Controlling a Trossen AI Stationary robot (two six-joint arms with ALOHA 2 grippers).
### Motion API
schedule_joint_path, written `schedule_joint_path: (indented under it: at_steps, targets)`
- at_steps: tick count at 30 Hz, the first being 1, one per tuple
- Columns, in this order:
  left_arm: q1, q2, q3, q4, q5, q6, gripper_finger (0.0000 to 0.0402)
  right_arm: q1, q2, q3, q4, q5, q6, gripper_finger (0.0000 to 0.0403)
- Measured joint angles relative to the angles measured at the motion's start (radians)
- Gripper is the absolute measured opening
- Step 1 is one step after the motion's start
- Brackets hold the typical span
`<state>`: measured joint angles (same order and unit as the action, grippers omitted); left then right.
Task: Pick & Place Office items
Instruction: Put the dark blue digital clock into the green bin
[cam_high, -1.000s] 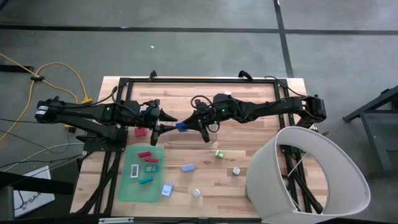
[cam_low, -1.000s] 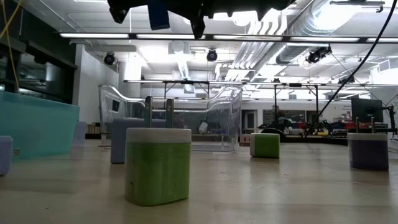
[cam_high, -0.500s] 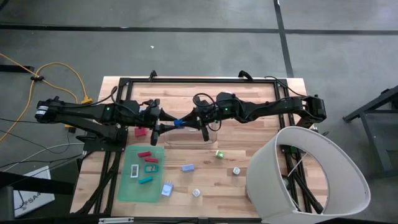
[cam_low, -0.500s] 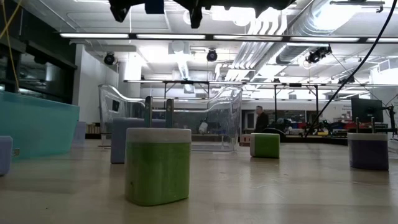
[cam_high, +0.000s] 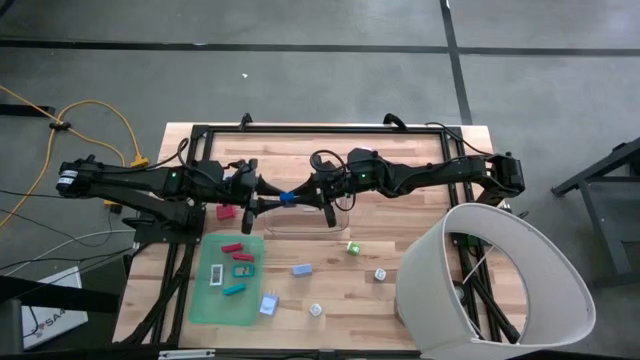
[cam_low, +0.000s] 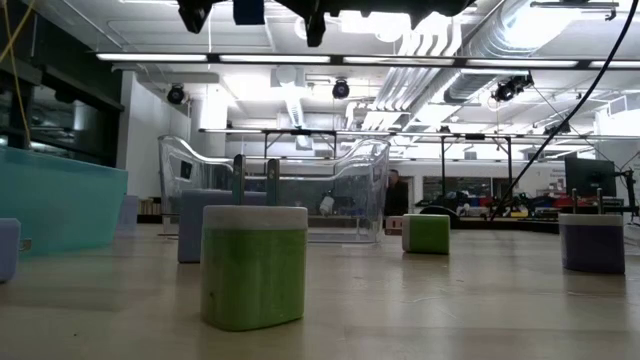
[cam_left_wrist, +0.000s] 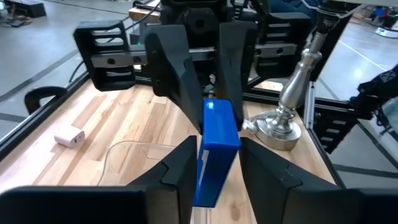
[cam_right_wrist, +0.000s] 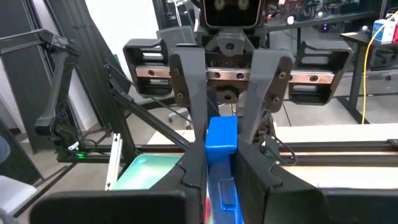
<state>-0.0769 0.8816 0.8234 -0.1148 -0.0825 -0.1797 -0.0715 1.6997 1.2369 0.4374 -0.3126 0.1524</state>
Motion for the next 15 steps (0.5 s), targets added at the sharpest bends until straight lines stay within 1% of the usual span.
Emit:
schedule_joint_path:
  at_steps: [9,15]
  targets:
    - [0.000,0.000,0.000,0.000,0.007,0.001,0.0065,0.000,0.000,0.000,-0.002,-0.004,0.000,0.0045]
    - [0.000,0.000,0.000,0.000,0.008,0.002,0.0057,0.000,0.000,0.000,-0.006,-0.006,0.001,0.0045]
